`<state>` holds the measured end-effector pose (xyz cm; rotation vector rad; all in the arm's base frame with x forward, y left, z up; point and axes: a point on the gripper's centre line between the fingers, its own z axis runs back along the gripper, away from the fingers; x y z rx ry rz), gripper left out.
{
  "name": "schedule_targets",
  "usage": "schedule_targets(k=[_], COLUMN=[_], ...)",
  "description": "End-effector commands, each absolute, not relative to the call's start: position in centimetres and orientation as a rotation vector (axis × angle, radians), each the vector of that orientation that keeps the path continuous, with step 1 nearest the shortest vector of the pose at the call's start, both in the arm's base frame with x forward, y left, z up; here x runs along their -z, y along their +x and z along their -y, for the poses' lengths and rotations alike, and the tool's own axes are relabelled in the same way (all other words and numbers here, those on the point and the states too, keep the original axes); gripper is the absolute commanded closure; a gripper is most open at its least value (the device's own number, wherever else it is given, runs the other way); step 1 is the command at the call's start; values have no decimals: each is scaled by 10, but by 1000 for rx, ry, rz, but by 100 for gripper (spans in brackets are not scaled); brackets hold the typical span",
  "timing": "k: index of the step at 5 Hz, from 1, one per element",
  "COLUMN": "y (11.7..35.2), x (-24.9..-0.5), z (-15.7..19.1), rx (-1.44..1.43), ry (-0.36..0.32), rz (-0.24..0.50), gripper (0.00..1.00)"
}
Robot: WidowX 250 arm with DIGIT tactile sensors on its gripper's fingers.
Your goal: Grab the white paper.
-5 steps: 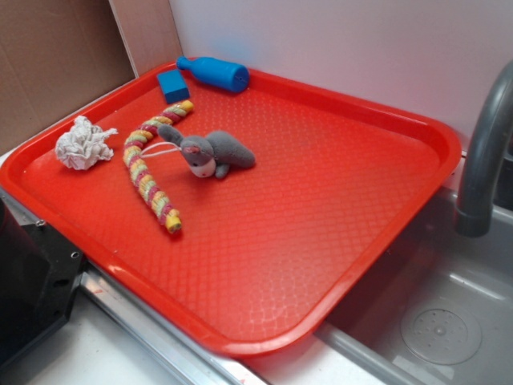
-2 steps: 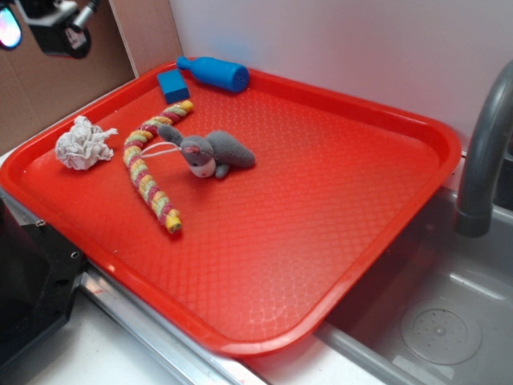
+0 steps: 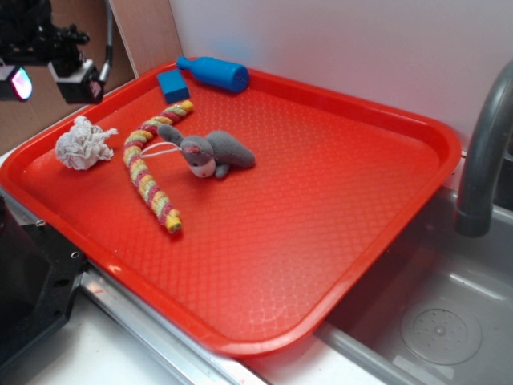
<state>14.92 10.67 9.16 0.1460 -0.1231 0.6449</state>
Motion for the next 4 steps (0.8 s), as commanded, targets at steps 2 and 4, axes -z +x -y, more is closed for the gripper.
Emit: schedule_targets(k=[2,4], y=[160,161], x=[-26,-3], z=[-122,-115], rx=[-577,-527], ry=[105,90], rz=[91,49], gripper=[0,25])
